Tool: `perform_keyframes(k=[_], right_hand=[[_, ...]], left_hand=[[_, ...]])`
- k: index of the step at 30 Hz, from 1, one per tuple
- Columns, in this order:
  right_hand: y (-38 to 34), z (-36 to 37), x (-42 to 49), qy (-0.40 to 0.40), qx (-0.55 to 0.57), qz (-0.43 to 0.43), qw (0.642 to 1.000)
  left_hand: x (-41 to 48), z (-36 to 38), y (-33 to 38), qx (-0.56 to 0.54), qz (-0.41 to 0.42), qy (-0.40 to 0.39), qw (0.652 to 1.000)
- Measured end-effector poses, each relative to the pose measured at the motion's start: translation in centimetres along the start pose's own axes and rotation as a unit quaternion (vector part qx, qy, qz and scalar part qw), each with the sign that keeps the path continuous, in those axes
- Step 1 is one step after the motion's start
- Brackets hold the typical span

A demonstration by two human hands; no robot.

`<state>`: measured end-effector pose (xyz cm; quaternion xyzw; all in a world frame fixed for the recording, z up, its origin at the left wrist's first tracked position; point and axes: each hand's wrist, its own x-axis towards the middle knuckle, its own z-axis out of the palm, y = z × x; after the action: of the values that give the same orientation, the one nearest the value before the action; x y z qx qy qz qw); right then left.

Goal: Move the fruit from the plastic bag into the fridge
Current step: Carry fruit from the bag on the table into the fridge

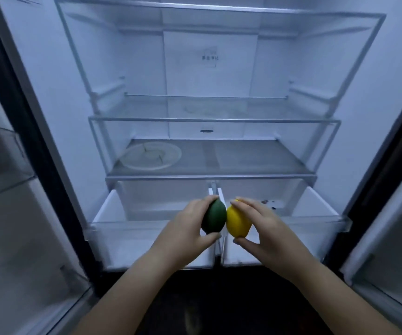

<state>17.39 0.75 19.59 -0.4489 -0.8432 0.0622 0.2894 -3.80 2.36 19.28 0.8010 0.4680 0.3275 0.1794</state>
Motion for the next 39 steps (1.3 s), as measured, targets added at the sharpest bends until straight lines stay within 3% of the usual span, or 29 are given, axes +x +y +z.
perform_keyframes(k=[11,23,32,39], right_hand=[[11.0,1.8,9.0,-0.110,-0.026,0.064,0.991],[18.2,5.1,11.0,-0.257,-0.038,0.110,0.959],[21.4,6.8,14.4,-0.435,-0.087,0.065,0.894],[23.6,10.9,15.1,-0.490,-0.119,-0.034,0.863]], left_hand=[[10.0,0.8,-9.2,0.059,-0.068,-0.072,0.993],[12.3,3.9,-14.4,0.083,-0.145,-0.198,0.966],[14.0,5.6,-17.6,0.043,-0.217,-0.315,0.923],[15.1,7.5,-21.0,0.047,-0.251,-0.405,0.878]])
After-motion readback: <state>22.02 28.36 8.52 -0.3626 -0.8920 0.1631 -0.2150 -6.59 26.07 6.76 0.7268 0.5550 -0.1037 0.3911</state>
